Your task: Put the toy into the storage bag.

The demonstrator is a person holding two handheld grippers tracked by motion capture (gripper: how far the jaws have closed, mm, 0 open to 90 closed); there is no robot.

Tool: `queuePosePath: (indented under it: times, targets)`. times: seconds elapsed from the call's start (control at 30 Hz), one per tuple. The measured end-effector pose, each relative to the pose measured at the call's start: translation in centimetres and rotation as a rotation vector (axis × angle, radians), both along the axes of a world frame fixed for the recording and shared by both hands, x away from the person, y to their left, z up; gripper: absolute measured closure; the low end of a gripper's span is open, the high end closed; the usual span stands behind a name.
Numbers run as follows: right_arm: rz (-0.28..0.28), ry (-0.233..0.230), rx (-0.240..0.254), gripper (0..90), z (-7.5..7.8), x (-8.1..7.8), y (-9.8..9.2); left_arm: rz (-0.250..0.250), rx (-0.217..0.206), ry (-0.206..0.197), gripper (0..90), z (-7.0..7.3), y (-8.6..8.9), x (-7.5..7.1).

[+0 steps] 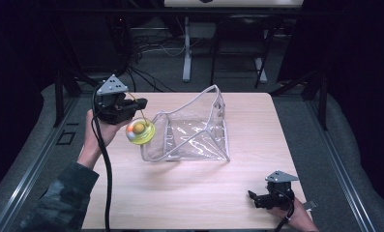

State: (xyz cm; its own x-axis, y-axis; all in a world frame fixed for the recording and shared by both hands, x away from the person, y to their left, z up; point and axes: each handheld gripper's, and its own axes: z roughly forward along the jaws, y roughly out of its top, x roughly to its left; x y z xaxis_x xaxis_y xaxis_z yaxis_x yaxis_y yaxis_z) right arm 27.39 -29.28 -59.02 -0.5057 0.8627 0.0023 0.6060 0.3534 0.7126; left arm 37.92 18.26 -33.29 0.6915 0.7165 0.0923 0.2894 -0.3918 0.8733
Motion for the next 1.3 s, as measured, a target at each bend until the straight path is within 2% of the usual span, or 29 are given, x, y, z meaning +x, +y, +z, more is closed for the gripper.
queuePosePath:
  times: [0.27,0.5,1.3]
  targets:
    - [0.000,0.000,0.000,0.0,0.0,0.0,0.0,-0.016,0.001,0.004,88.2,0.0,-1.1,0.6]
    - [0.000,0.000,0.000,0.0,0.0,0.0,0.0,-0.034,0.030,0.017,88.2,-0.1,-2.3,1.4]
    - [0.000,0.000,0.000,0.0,0.0,0.0,0.0,-0.081,0.039,0.049,88.1,-1.2,-5.5,2.8]
